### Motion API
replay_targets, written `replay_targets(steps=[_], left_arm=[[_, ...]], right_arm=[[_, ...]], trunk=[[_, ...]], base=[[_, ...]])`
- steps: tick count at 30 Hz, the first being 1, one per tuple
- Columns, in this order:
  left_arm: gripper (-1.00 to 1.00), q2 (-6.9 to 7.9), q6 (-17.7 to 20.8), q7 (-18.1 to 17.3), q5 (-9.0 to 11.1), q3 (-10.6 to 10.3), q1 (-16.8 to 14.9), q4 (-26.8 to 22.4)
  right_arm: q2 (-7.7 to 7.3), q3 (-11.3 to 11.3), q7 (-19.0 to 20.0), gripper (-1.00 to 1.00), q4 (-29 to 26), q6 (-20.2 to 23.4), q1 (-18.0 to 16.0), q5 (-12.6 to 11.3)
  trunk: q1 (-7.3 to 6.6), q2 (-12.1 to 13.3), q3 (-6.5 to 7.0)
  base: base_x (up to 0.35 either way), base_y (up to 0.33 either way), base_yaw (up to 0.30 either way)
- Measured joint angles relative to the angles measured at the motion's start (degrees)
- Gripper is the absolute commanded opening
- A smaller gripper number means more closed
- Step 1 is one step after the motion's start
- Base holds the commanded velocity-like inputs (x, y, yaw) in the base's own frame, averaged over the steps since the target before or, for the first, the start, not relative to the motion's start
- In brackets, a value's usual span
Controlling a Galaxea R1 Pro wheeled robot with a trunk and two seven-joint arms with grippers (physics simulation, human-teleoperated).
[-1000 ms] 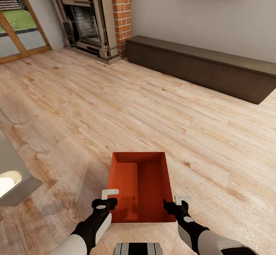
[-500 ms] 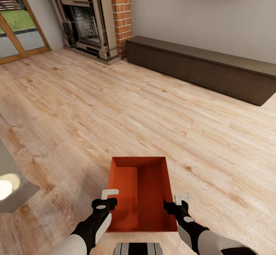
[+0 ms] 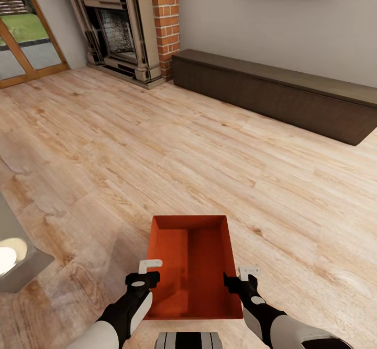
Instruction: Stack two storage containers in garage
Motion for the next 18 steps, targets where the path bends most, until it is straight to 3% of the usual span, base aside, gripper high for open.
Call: replay_targets(steps=[11, 18], left_arm=[[1.0, -0.01, 0.0, 0.7, 0.1, 0.1, 0.0, 0.0], [1.0, -0.01, 0.0, 1.4, 0.8, 0.1, 0.0, 0.0]], right_arm=[[-0.09, 0.0, 0.0, 1.0, 0.0, 0.0, 0.0, 0.0], [-0.09, 0.0, 0.0, 1.0, 0.0, 0.0, 0.0, 0.0]], trunk=[[0.0, 0.0, 0.0], [1.53, -2.8, -1.25]], base=[[0.0, 0.0, 0.0], [0.0, 0.0, 0.0]])
